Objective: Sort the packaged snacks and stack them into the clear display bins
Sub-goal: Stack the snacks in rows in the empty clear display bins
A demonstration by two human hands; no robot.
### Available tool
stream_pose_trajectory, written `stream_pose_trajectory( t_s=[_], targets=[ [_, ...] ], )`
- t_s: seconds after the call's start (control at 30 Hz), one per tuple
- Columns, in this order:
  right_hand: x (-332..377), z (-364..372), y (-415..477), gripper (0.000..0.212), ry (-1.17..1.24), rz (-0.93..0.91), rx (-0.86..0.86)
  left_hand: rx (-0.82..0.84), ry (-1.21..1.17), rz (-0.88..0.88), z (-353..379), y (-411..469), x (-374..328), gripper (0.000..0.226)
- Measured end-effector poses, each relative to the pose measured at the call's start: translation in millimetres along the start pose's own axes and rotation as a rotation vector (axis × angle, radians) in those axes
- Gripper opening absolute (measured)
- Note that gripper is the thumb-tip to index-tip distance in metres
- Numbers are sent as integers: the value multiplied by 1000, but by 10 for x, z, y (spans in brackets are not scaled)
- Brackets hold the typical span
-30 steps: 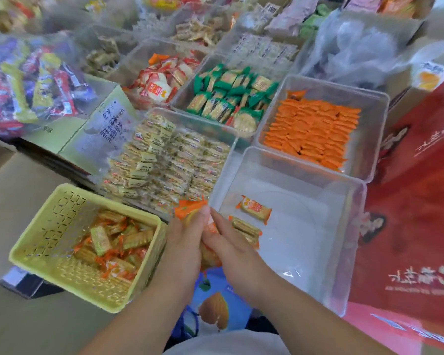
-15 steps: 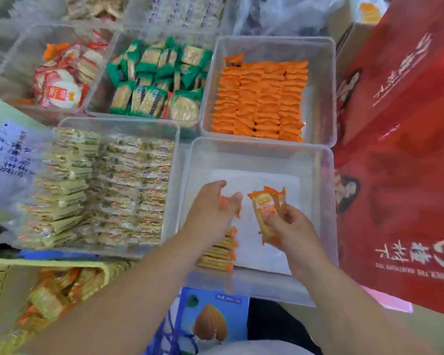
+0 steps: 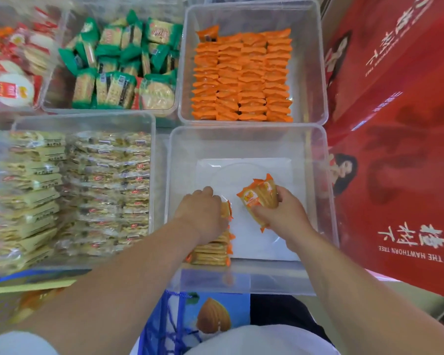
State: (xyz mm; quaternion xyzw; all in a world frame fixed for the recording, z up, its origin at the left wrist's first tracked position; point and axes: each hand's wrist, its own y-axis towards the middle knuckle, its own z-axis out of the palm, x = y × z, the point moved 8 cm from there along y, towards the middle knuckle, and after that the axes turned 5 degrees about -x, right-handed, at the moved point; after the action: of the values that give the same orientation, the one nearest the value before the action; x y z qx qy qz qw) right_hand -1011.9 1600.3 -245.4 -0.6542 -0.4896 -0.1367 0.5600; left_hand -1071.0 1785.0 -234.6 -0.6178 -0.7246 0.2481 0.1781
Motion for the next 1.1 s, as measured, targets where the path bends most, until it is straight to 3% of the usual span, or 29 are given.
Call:
stream_pose_trajectory(
  t_s=[0.1,0.23,0.3,0.47,0.57,0.7,0.9,1.1],
  targets=[
    [204,96,91,42,-187,-153,-9,15,22,24,15,-190,-31,49],
    [509,425,238,86,-464,-368,32,12,88,99,42,-410,-103,47],
    [627,671,240,97,-578,-468,106,7,70,125,79,-504,-126,54],
    [666,1136,149,92,-912,-656,229,41,92,93,168,-687,-143,74],
    [613,1101,191,83,-1067,-628,205,65,142,72,161,-732,-162,74],
    [477,1096,217,58,-972,-522,339,-105,127,67,-116,-818,-146,60],
    [416,1052,177,72,-864,-431,305,-556,-154,-95,-502,-1314,162,44],
    [416,1106,99,67,-764,-352,295,-624,-454,-310,-252,-1638,384,55]
  ],
)
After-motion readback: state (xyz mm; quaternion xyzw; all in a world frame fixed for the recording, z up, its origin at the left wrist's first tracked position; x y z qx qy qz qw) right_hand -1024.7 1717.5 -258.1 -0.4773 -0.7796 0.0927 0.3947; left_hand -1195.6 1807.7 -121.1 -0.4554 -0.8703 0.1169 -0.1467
